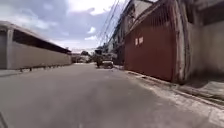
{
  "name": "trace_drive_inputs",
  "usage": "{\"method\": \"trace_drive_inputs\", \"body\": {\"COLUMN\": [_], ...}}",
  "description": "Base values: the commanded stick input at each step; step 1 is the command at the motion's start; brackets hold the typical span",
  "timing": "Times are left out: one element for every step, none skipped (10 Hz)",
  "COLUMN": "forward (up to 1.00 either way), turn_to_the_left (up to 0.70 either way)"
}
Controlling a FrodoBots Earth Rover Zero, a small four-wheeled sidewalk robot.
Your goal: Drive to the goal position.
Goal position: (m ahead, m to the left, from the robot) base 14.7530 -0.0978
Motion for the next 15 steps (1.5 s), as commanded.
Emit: {"method": "trace_drive_inputs", "body": {"forward": [1.00,1.00,1.00,1.00,1.00,1.00,1.00,1.00,1.00,1.00,1.00,1.00,1.00,1.00,1.00], "turn_to_the_left": [0.01,0.01,0.01,0.01,0.01,0.01,0.01,0.01,0.01,0.01,0.01,0.01,0.01,0.01,0.01]}}
